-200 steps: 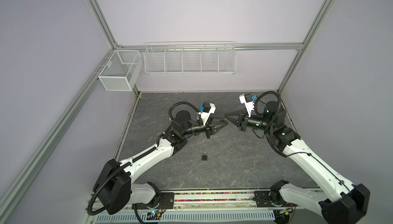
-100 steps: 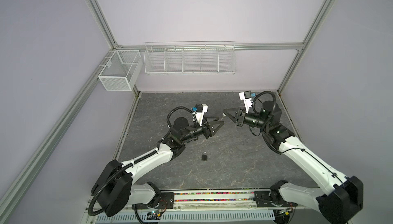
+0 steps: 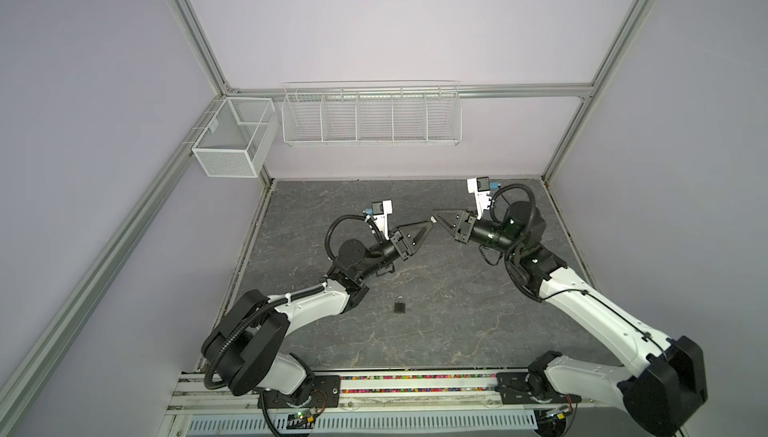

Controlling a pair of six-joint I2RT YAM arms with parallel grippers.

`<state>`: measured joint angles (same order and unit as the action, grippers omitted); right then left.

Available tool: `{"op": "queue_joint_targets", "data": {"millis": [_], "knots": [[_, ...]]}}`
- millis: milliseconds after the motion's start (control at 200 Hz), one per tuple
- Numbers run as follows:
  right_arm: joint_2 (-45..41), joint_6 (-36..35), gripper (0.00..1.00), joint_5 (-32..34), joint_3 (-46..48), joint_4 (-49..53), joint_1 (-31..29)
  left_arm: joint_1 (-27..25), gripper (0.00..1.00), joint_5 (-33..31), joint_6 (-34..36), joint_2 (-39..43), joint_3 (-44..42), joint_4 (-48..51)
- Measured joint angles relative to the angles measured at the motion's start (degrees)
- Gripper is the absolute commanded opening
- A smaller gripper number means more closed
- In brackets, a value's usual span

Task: Unlock with the key

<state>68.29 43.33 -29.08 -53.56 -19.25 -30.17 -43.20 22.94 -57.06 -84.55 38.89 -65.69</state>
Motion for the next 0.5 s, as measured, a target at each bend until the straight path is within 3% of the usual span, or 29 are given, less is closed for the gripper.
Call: {"op": "queue_joint_targets", "data": {"millis": [200, 285, 500], "knots": [[0.28, 0.46, 0.07, 2.14, 0.44, -0.52, -0.35, -0.37, 0.22, -0.68, -2.43, -0.28, 0.00, -2.75], [0.42, 0.50, 0.07, 2.54, 0.44, -0.81, -0.42, -0.48, 0.13, -0.87, -2.58, -0.28, 0.00, -2.84], [0.42, 0.63, 0.07, 3.56, 0.46, -1.20, -0.46, -0.48, 0.08, -1.27, -2.47, -0.09, 0.00, -1.70]]}}
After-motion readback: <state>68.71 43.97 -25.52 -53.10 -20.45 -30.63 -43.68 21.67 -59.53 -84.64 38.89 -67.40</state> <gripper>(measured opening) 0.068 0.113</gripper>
